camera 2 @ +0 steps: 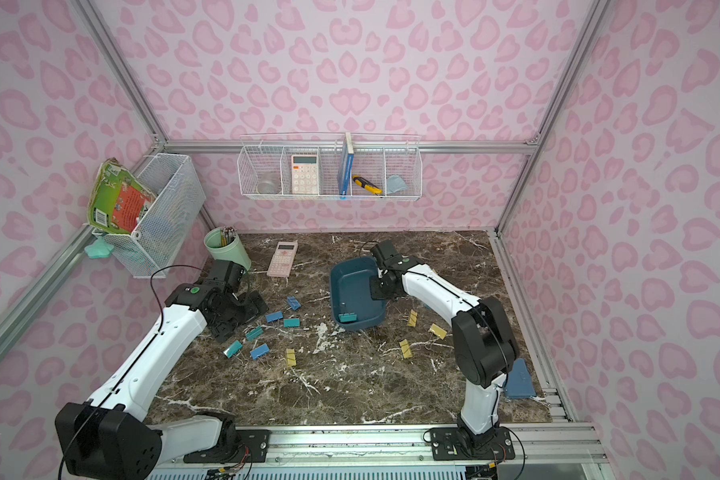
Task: Take out the binder clips from the storage box
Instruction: Pick up the storage box at the center of the board, then place the storage box at the center of the board.
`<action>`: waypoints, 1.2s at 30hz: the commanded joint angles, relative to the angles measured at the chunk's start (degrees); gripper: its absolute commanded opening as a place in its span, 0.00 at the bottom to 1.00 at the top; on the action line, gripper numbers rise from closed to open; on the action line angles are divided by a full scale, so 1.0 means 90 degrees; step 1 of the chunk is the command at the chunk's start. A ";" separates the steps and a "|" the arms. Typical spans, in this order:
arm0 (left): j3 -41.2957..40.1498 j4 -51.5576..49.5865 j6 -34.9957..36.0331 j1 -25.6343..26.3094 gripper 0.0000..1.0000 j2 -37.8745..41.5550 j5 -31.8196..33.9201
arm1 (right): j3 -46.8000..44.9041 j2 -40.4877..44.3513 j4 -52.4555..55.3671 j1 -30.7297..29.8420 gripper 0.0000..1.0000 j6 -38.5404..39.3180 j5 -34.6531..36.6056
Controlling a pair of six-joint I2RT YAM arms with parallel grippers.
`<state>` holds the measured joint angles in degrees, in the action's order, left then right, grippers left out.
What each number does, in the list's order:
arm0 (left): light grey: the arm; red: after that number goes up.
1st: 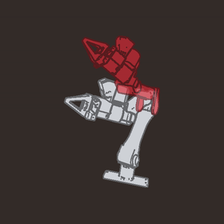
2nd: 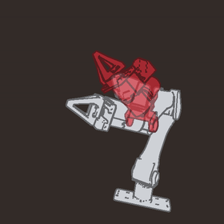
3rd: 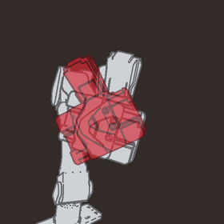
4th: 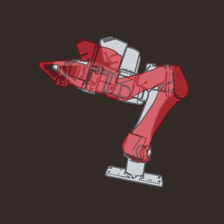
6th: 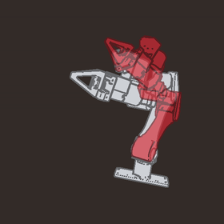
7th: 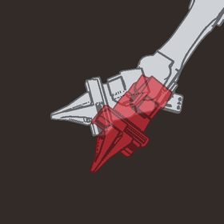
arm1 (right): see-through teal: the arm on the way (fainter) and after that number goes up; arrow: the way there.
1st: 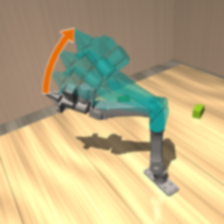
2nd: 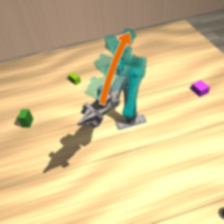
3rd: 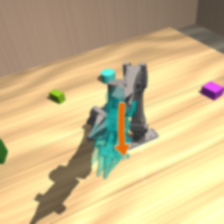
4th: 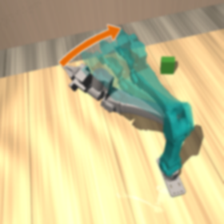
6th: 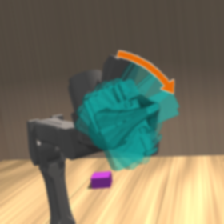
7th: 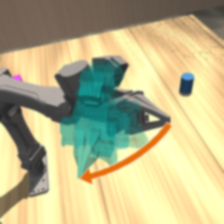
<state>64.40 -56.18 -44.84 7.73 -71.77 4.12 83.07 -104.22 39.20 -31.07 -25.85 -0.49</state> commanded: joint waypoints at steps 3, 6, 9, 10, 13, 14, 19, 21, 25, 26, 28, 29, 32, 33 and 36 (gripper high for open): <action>0.0007 0.0065 0.0031 -0.0008 0.99 0.0103 -0.0102 | 0.0030 0.0327 0.1298 -0.0099 0.00 0.0659 -0.1048; 0.0012 0.0146 0.0036 0.0003 0.99 0.0074 -0.0172 | -0.0076 0.0415 0.1776 -0.0231 0.00 0.0808 -0.1454; -0.0054 0.0226 0.0031 -0.0003 0.99 0.0057 -0.0249 | -0.0150 0.0465 0.1980 -0.0276 0.00 0.0870 -0.2087; -0.0080 0.0253 0.0029 0.0006 0.99 0.0069 -0.0278 | -0.0117 0.0467 0.2036 -0.0260 0.00 0.0864 -0.2044; -0.0196 0.0324 0.0031 0.0010 0.99 0.0132 -0.0334 | -0.0031 0.0415 0.2199 0.0001 0.00 0.0828 -0.1633; -0.0217 0.0330 0.0038 0.0001 0.99 0.0159 -0.0331 | -0.0057 0.0450 0.2194 0.0177 0.00 0.0819 -0.1587; -0.0409 0.0383 0.0018 0.0005 0.99 0.0283 -0.0345 | -0.0032 0.0431 0.2171 -0.0175 0.00 0.0717 -0.1849; -0.0449 0.0400 0.0001 0.0003 0.99 0.0321 -0.0367 | 0.0148 0.0268 0.2304 -0.0630 0.00 0.0654 -0.1696; -0.0477 0.0432 -0.0004 0.0001 0.99 0.0366 -0.0409 | 0.0016 0.0281 0.2037 -0.0499 0.00 0.0407 -0.1357; -0.0457 0.0414 -0.0008 0.0010 0.99 0.0370 -0.0423 | -0.0036 0.0324 0.1859 -0.0428 0.00 0.0330 -0.1340; -0.0423 0.0385 0.0011 0.0004 0.99 0.0385 -0.0429 | -0.0088 0.0350 0.1520 -0.0366 0.00 0.0177 -0.1208; -0.0423 0.0374 0.0005 0.0004 0.99 0.0401 -0.0443 | -0.0084 0.0333 0.1320 -0.0378 0.00 0.0109 -0.1132; -0.0407 0.0324 -0.0001 0.0013 0.99 0.0461 -0.0484 | -0.0117 0.0187 0.0771 -0.0402 0.00 -0.0145 -0.0898; -0.0379 0.0292 -0.0008 0.0021 0.99 0.0491 -0.0486 | -0.0170 0.0156 0.0570 -0.0423 0.00 -0.0240 -0.0753; -0.0341 0.0188 -0.0005 0.0031 0.99 0.0578 -0.0459 | -0.0374 0.0070 -0.0129 -0.0501 0.00 -0.0502 -0.0448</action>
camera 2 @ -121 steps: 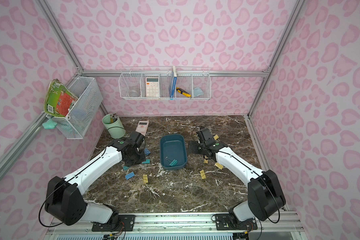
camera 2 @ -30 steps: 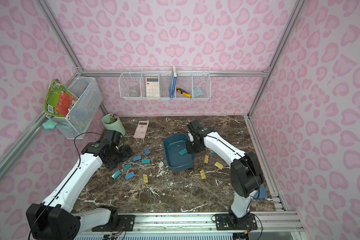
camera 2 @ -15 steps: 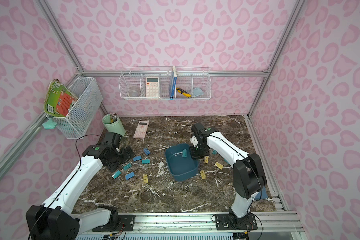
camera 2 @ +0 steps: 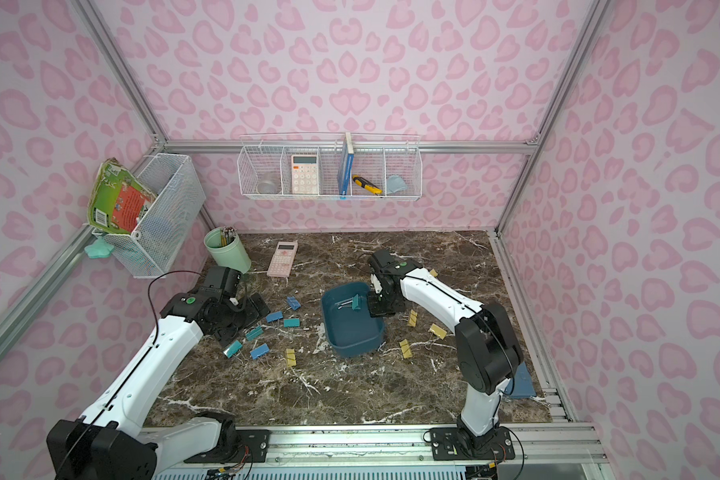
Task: Take out the binder clips from the storage box
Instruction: Place the storage box at the center of the board, then pick up the binder clip from the storage box.
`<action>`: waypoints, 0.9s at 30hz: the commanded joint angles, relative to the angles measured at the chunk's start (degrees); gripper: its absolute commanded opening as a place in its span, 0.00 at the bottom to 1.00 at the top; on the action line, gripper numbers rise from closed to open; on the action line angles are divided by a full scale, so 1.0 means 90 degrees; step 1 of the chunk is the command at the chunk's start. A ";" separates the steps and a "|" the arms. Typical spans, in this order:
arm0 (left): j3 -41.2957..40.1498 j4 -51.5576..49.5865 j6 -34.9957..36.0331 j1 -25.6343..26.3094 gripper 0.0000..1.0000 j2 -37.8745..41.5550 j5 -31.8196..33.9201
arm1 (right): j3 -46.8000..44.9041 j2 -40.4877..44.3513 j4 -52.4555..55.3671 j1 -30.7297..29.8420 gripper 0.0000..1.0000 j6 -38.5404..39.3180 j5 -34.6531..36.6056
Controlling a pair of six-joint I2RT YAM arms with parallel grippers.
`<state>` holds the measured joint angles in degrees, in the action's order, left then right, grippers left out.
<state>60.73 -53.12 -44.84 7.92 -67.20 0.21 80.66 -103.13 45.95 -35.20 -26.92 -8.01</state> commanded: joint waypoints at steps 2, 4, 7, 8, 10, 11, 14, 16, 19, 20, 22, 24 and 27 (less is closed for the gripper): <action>0.0131 -0.0269 -0.0007 0.0010 0.99 0.0097 -0.0023 | -0.0209 -0.0144 -0.1242 -0.0080 0.00 -0.0569 0.0487; 0.0203 -0.0362 -0.0016 0.0023 0.99 0.0143 0.0004 | -0.0242 -0.0216 -0.1575 -0.0155 0.00 -0.0648 0.0660; 0.0241 -0.0424 -0.0001 0.0028 0.99 0.0237 0.0003 | -0.0481 -0.0342 -0.1850 -0.0235 0.08 -0.0773 0.0854; 0.0252 -0.0434 0.0007 0.0040 0.99 0.0258 -0.0030 | -0.0514 -0.0366 -0.1933 -0.0241 0.17 -0.0797 0.0860; 0.0255 -0.0421 0.0029 0.0056 0.99 0.0289 -0.0085 | -0.0520 -0.0367 -0.2008 -0.0251 0.30 -0.0808 0.0875; 0.0245 -0.0407 0.0050 0.0072 0.99 0.0306 -0.0131 | -0.0507 -0.0341 -0.2020 -0.0262 0.35 -0.0798 0.0928; 0.0253 -0.0377 0.0080 0.0121 0.99 0.0317 -0.0189 | -0.0357 -0.0197 -0.1954 -0.0287 0.46 -0.0695 0.1210; 0.0264 -0.0375 0.0080 0.0135 0.99 0.0310 -0.0208 | -0.0086 -0.0101 -0.1863 -0.0351 0.47 -0.0587 0.1506; 0.0298 -0.0386 0.0089 0.0155 0.99 0.0274 -0.0262 | 0.0249 -0.0093 -0.1755 -0.0507 0.47 -0.0468 0.1755; 0.0293 -0.0393 0.0090 0.0165 0.99 0.0269 -0.0258 | 0.0373 -0.0130 -0.1720 -0.0554 0.48 -0.0480 0.1788; 0.0319 -0.0385 0.0098 0.0174 0.99 0.0259 -0.0267 | 0.0608 -0.0302 -0.1744 -0.0629 0.51 -0.0494 0.1715; 0.0342 -0.0386 0.0107 0.0189 0.99 0.0244 -0.0277 | 0.0830 -0.0538 -0.1738 -0.0659 0.54 -0.0572 0.1634; 0.0387 -0.0357 0.0161 0.0204 0.99 0.0247 -0.0338 | 0.1179 -0.0997 -0.1683 -0.0662 0.54 -0.0704 0.1535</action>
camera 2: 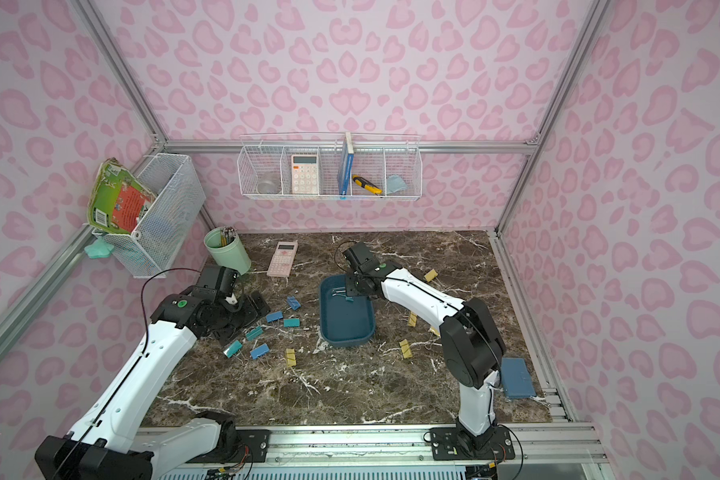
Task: Take out the binder clips from the storage box
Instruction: Pick up the binder clip from the storage box.
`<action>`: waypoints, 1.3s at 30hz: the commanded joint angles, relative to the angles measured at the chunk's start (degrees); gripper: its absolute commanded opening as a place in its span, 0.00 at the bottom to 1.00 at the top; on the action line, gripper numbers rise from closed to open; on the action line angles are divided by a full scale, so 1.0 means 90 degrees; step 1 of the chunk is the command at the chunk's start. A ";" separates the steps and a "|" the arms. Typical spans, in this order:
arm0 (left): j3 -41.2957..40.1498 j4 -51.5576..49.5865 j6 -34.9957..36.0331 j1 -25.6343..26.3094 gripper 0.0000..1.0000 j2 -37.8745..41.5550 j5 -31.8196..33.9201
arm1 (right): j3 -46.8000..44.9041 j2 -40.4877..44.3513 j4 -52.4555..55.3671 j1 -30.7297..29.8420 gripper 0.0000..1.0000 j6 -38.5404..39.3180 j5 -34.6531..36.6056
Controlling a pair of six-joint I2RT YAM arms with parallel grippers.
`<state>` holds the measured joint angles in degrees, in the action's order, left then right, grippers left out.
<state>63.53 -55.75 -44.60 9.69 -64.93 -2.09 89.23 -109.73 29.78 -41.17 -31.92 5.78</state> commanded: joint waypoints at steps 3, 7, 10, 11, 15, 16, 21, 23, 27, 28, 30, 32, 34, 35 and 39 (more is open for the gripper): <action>0.0061 -0.0017 0.0200 0.0041 0.99 0.0017 -0.0151 | 0.0486 -0.0635 0.0081 0.0001 0.50 -0.0140 -0.0067; 0.0000 0.0000 0.0224 0.0056 0.99 0.0059 -0.0168 | 0.0872 -0.1119 0.0163 -0.0011 0.48 -0.0003 -0.0172; -0.0047 0.0020 0.0238 0.0067 0.99 0.0099 -0.0188 | 0.1090 -0.1379 -0.0022 -0.0143 0.45 0.0484 -0.0294; -0.0070 0.0022 0.0239 0.0066 0.99 0.0108 -0.0188 | 0.1216 -0.1494 -0.0004 -0.0171 0.45 0.0638 -0.0293; -0.0076 0.0012 0.0268 0.0067 0.99 0.0133 -0.0196 | 0.1641 -0.1961 0.0123 -0.0201 0.45 0.1054 -0.0504; -0.0083 0.0019 0.0268 0.0066 0.99 0.0129 -0.0198 | 0.1693 -0.2032 0.0114 -0.0194 0.45 0.1148 -0.0571; -0.0051 0.0006 0.0297 0.0067 0.99 0.0124 -0.0199 | 0.2157 -0.2567 0.0313 -0.0191 0.44 0.1531 -0.0734; -0.0047 0.0003 0.0307 0.0066 0.99 0.0110 -0.0192 | 0.2213 -0.2662 0.0333 -0.0182 0.44 0.1655 -0.0791; -0.0047 0.0003 0.0307 0.0066 0.99 0.0090 -0.0189 | 0.2203 -0.2749 0.0368 -0.0172 0.44 0.1808 -0.0985; -0.0047 0.0005 0.0307 0.0066 0.99 0.0082 -0.0187 | 0.2159 -0.2754 0.0341 -0.0172 0.43 0.1828 -0.1008; -0.0047 0.0012 0.0307 0.0066 0.99 0.0065 -0.0173 | 0.2058 -0.2763 0.0305 -0.0172 0.43 0.1885 -0.1062; -0.0047 0.0026 0.0307 0.0066 0.99 0.0046 -0.0177 | 0.2036 -0.2825 0.0304 -0.0172 0.39 0.1940 -0.1027; -0.0035 0.0039 0.0307 0.0066 0.99 0.0018 -0.0188 | 0.2037 -0.2876 0.0356 -0.0184 0.32 0.1965 -0.0940; -0.0028 0.0039 0.0307 0.0070 0.99 0.0005 -0.0188 | 0.2021 -0.2879 0.0363 -0.0200 0.28 0.1965 -0.0879; -0.0038 0.0061 0.0307 0.0066 0.99 -0.0012 -0.0207 | 0.1934 -0.2889 0.0330 -0.0231 0.20 0.2014 -0.0802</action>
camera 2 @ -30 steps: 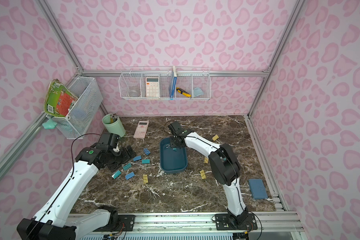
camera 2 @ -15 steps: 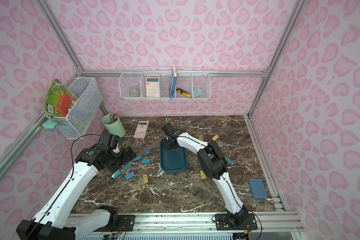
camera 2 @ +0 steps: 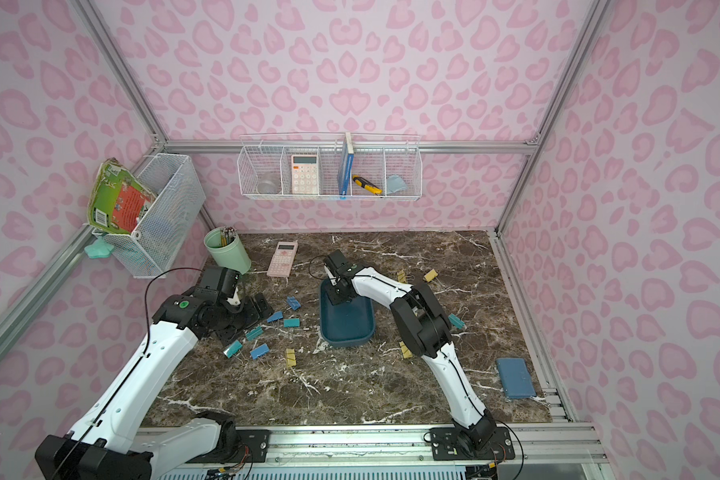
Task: Take out the binder clips from the storage box
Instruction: Pick up the binder clip from the storage box, then place the binder clip at the center of the board.
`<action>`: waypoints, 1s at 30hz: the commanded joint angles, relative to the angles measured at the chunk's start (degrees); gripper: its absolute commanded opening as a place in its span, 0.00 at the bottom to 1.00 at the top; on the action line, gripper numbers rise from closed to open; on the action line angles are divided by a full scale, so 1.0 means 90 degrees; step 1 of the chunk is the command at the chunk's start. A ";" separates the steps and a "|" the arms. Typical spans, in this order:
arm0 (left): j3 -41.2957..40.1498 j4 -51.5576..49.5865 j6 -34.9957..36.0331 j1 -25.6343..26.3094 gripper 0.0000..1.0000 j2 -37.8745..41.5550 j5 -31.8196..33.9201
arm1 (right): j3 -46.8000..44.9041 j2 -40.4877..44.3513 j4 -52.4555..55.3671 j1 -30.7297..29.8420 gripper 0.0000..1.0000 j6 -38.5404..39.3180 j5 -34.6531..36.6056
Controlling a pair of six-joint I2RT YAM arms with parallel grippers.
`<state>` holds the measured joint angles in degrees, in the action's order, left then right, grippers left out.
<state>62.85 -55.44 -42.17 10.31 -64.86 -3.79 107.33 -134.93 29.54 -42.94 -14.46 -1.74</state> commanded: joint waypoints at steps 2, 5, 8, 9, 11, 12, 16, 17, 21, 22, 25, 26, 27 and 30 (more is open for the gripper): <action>0.0031 0.0027 0.0037 0.0002 0.99 -0.0039 -0.0013 | -0.0072 -0.0117 0.0360 -0.0044 0.11 0.0059 0.0054; 0.0059 0.0035 0.0037 -0.0002 0.99 -0.0056 -0.0028 | -0.0055 -0.0089 0.0389 -0.0053 0.00 0.0010 0.0084; 0.0040 0.0027 0.0045 -0.0002 0.99 -0.0027 -0.0008 | -0.0084 0.0034 0.0385 -0.0073 0.00 -0.0023 0.0095; 0.0045 0.0028 0.0041 -0.0002 0.99 -0.0020 -0.0007 | -0.0110 0.0090 0.0368 -0.0082 0.00 -0.0050 0.0095; 0.0048 0.0037 0.0037 -0.0002 0.99 -0.0020 -0.0008 | -0.0152 0.0238 0.0365 -0.0087 0.00 -0.0123 0.0074; 0.0049 0.0048 0.0037 -0.0002 0.99 -0.0030 -0.0017 | -0.0182 0.0347 0.0352 -0.0092 0.00 -0.0171 0.0056; 0.0058 0.0137 0.0042 -0.0002 0.99 -0.0068 -0.0081 | -0.0490 0.1040 0.0257 -0.0092 0.00 -0.0375 0.0107; 0.0043 0.0178 0.0047 -0.0002 0.99 -0.0095 -0.0101 | -0.0609 0.1255 0.0245 -0.0092 0.00 -0.0426 0.0169; 0.0075 0.0343 0.0037 -0.0002 0.99 -0.0212 -0.0207 | -0.1248 0.2137 0.0175 -0.0056 0.00 -0.0651 0.0427; 0.0101 0.0384 0.0042 0.0005 0.99 -0.0258 -0.0238 | -0.1451 0.2369 0.0158 -0.0030 0.00 -0.0722 0.0513; 0.0166 0.0475 0.0047 0.0023 0.99 -0.0407 -0.0308 | -0.2133 0.3056 0.0155 0.0104 0.00 -0.1023 0.0738; 0.0184 0.0500 0.0047 0.0035 0.99 -0.0453 -0.0319 | -0.2318 0.3264 0.0148 0.0154 0.00 -0.1136 0.0793; 0.0220 0.0520 0.0047 0.0046 0.99 -0.0514 -0.0338 | -0.2626 0.3510 0.0119 0.0211 0.00 -0.1278 0.0809; 0.0284 0.0562 0.0057 0.0102 0.99 -0.0638 -0.0369 | -0.3520 0.4138 0.0020 0.0246 0.00 -0.1617 0.0902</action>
<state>64.62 -51.62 -42.02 10.94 -69.95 -6.28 79.99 -100.79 29.80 -40.62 -24.82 4.69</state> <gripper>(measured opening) 0.993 0.051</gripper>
